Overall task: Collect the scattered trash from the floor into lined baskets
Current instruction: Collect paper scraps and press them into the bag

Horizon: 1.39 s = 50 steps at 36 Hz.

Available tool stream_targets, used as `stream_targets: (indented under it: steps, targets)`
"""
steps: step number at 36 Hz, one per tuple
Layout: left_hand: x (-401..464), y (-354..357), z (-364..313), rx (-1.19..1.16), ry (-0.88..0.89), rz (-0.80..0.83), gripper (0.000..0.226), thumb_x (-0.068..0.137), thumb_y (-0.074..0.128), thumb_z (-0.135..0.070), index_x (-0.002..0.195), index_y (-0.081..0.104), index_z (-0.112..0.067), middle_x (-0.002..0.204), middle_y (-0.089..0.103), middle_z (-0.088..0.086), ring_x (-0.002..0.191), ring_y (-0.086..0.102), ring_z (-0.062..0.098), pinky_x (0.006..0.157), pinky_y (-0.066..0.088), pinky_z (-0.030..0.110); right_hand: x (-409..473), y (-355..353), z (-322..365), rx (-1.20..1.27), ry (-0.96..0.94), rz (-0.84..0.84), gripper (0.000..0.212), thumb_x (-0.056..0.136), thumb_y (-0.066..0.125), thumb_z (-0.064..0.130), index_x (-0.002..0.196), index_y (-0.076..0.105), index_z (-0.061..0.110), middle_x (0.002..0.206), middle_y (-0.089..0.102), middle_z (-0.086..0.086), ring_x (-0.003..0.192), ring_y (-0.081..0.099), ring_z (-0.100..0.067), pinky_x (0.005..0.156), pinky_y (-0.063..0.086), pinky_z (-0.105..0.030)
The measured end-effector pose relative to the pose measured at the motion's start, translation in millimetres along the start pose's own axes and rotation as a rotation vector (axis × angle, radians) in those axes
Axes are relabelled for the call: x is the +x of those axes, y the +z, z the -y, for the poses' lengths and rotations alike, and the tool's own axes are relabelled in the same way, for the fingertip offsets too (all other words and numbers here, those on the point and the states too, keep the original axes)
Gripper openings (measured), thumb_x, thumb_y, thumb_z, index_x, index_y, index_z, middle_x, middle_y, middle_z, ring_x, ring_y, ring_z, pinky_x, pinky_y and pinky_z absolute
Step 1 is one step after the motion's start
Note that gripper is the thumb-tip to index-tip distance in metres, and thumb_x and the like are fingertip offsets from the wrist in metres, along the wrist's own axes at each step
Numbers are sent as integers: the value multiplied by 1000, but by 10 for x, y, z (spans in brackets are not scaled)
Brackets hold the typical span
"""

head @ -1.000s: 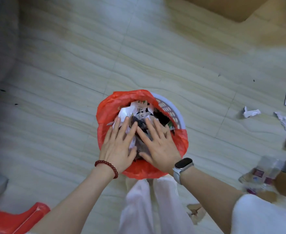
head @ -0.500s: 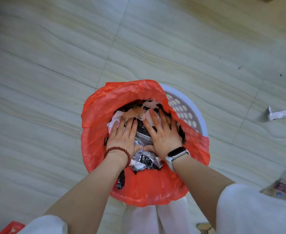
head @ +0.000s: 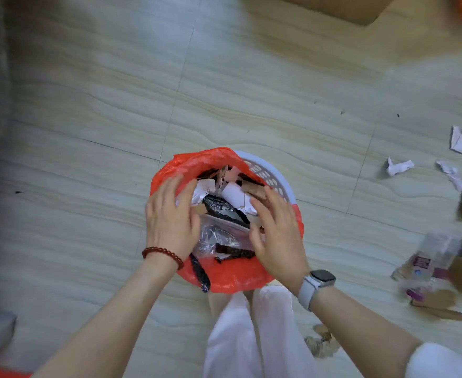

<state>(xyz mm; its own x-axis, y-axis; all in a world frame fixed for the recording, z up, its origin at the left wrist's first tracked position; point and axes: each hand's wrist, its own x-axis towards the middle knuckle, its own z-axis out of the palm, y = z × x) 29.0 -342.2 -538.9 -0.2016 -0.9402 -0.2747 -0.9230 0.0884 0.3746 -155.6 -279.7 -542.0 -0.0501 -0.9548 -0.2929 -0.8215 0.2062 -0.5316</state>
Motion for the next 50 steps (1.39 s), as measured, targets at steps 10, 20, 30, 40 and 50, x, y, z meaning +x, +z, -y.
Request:
stream_targets:
  steps: [10, 20, 30, 40, 50]
  targets:
    - [493, 63, 62, -78, -325, 283, 63, 90, 45, -16, 146, 19, -27, 130, 39, 24, 121, 36, 40, 100, 36, 47, -214, 61, -174, 492, 893, 7, 54, 94, 39, 13, 145, 23, 15, 133, 50, -16, 119, 49, -36, 95, 40, -37]
    - [220, -645, -528, 58, -217, 158, 43, 96, 41, -27, 138, 39, -30, 116, 54, 18, 101, 54, 39, 77, 44, 47, -472, -639, -149, 421, 838, -166, 47, 92, 36, 4, 138, 38, 11, 122, 53, -19, 104, 53, -34, 81, 37, -28]
    - [-160, -1736, -1830, -65, -11, 206, 40, 95, 44, -24, 135, 45, -25, 124, 57, 16, 105, 55, 40, 82, 45, 44, -1316, -2396, 83, 360, 876, -299, 44, 96, 38, 13, 139, 38, 21, 116, 48, -19, 100, 54, -36, 83, 42, -35]
    - [-501, -2308, -3395, -59, 293, 348, 40, 95, 42, -20, 135, 44, -24, 127, 57, 13, 108, 54, 36, 85, 44, 39, -2478, -3527, 83, 558, 1050, -620, 41, 95, 41, 9, 136, 44, 16, 128, 48, -17, 118, 48, -29, 97, 35, -26]
    - [-799, -2107, -5230, 95, 554, 485, 42, 92, 44, -16, 134, 48, -20, 104, 66, 22, 91, 61, 38, 74, 47, 36, -3465, -4295, -607, 712, 1231, -849, 39, 94, 44, 7, 132, 49, 13, 127, 51, -16, 118, 49, -30, 97, 34, -27]
